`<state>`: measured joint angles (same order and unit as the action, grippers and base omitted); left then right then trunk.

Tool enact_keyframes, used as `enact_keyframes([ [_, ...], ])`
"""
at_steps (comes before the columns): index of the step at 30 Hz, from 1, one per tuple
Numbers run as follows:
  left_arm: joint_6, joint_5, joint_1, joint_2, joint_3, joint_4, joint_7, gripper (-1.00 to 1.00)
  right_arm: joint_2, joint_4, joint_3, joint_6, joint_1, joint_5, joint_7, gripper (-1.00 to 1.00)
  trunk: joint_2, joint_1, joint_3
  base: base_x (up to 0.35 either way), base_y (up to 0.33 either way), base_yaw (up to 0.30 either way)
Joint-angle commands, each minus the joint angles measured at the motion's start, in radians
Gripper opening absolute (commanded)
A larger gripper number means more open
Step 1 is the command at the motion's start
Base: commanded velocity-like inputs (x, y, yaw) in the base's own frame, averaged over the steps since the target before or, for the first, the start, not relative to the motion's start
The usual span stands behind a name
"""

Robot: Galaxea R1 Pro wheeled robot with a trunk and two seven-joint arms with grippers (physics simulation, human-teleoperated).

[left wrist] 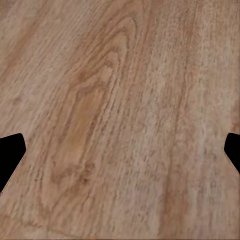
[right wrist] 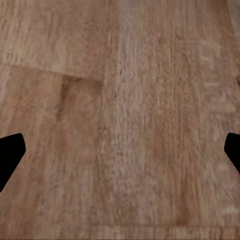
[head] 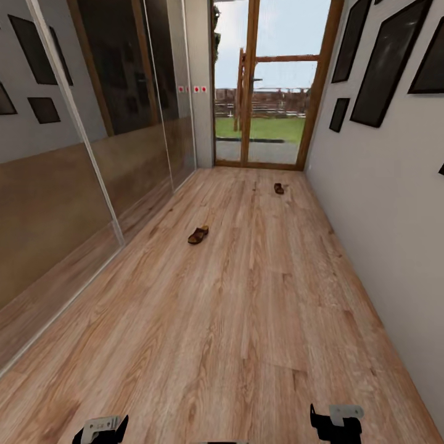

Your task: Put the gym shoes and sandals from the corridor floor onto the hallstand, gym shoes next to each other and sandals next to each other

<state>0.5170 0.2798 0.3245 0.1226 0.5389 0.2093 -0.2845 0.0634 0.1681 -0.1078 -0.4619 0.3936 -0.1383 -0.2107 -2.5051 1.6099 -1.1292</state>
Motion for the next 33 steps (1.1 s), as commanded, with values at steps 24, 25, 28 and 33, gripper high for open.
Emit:
enact_keyframes([
  [24, 0.003, 0.007, 0.001, 0.000, 0.009, -0.001, -0.005, 1.00, -0.001, -0.001, -0.009, -0.003, 0.001, -0.011, -0.003, 1.00, 0.000, 0.000, -0.001, 0.340, 0.000, 0.000],
  [25, 0.003, 0.007, 0.001, 0.000, 0.009, -0.001, -0.005, 1.00, -0.001, -0.001, -0.009, -0.003, 0.001, -0.011, -0.003, 1.00, 0.000, 0.000, -0.001, 0.340, 0.000, 0.000],
  [28, 0.003, 0.007, 0.001, 0.000, 0.009, -0.001, -0.005, 1.00, -0.001, -0.001, -0.009, -0.003, 0.001, -0.011, -0.003, 1.00, 0.000, 0.000, -0.001, 0.340, 0.000, 0.000],
  [33, 0.003, 0.007, 0.001, 0.000, 0.009, -0.001, -0.005, 1.00, -0.001, -0.001, -0.009, -0.003, 0.001, -0.011, -0.003, 1.00, 0.000, 0.000, -0.001, 0.340, 0.000, -0.039],
])
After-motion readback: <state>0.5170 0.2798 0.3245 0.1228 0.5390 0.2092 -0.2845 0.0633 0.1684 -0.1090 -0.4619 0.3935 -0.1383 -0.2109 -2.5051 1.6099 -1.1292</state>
